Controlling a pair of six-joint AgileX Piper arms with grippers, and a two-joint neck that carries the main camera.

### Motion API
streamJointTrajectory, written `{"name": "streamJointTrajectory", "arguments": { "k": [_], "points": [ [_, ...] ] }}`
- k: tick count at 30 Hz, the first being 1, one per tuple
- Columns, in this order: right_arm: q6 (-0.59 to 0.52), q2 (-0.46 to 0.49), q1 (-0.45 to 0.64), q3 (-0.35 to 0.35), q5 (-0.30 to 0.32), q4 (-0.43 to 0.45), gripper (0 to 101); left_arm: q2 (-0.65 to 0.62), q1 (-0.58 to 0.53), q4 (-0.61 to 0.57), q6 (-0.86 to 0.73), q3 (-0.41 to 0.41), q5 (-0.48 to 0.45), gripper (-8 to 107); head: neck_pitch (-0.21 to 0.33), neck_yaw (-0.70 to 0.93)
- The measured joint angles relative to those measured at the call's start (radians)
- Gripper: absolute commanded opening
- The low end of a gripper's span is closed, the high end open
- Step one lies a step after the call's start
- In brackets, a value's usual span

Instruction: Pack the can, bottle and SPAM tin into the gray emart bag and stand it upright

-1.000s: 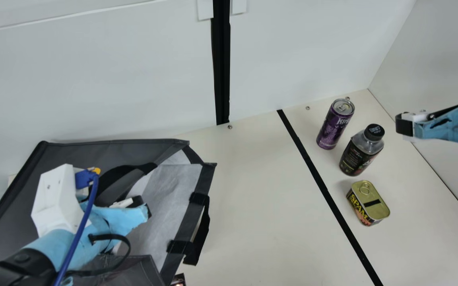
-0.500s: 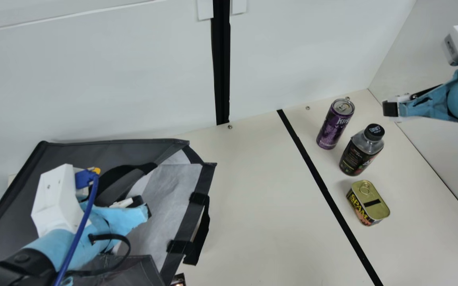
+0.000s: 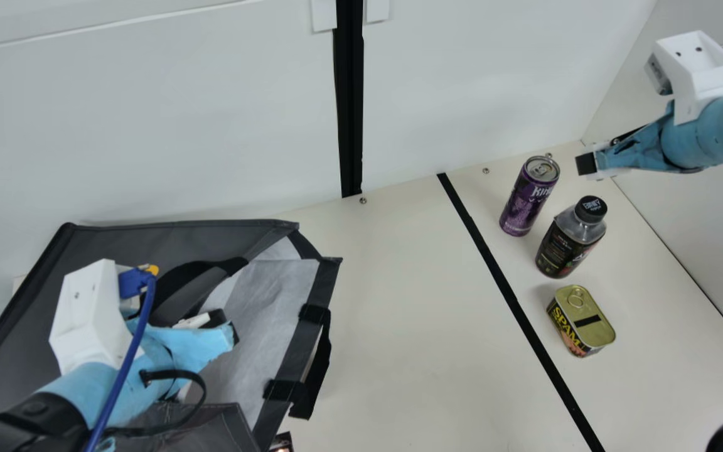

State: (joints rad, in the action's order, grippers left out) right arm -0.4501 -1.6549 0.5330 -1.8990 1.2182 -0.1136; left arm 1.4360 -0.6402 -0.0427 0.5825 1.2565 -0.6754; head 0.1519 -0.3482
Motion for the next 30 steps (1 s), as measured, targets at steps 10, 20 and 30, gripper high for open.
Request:
{"name": "streamJointTrajectory", "arguments": {
  "k": [10, 20, 30],
  "points": [
    [-0.006, -0.103, -0.044, -0.055, 0.000, 0.018, 95, 0.000, 0.000, 0.000, 0.000, 0.000, 0.000, -8, 0.000, 0.002],
    [-0.014, -0.197, -0.079, -0.104, 0.000, 0.022, 95, 0.000, 0.000, 0.000, 0.000, 0.000, 0.000, -8, -0.002, 0.000],
    [-0.033, -0.281, -0.096, -0.149, 0.001, 0.012, 95, 0.000, 0.000, 0.000, 0.000, 0.000, 0.000, -8, 0.000, 0.002]
  ]
}}
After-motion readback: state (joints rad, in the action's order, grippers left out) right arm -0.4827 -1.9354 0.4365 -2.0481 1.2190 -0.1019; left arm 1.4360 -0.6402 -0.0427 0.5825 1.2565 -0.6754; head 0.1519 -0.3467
